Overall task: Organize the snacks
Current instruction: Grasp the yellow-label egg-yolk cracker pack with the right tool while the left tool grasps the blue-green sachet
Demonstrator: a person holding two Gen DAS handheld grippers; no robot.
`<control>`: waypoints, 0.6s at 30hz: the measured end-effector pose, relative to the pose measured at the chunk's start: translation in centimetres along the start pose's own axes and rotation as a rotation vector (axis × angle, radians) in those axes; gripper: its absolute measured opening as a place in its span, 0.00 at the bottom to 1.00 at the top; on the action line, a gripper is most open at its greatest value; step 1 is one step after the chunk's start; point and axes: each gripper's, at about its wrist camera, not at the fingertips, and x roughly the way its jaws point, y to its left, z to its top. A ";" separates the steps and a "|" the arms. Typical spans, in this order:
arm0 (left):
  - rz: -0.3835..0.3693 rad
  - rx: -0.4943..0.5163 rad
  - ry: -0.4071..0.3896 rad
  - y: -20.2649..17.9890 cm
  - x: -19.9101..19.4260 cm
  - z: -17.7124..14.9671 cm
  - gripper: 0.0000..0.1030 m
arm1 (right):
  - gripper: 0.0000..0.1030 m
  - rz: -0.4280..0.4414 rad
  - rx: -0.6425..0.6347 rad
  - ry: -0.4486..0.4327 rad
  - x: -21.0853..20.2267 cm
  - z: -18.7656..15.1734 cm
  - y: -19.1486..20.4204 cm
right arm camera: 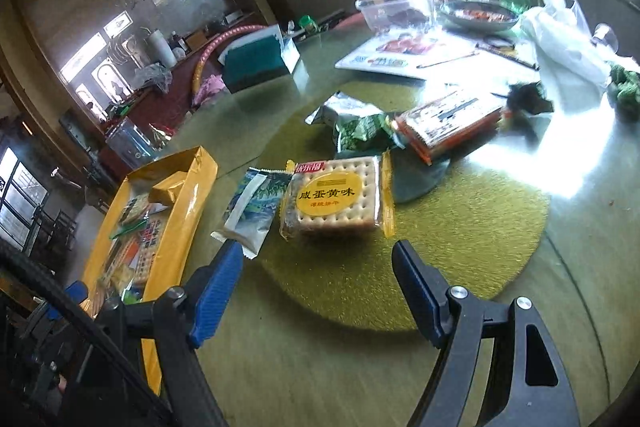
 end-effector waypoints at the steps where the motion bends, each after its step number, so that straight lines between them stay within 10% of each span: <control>1: 0.011 0.003 -0.003 0.1 0.1 0.0 0.92 | 0.75 0.000 -0.002 0.006 0.5 0.2 0.0; 18: 0.026 -0.016 -0.031 2.4 -0.7 -0.1 0.92 | 0.79 -0.103 -0.042 0.073 6.3 2.6 0.5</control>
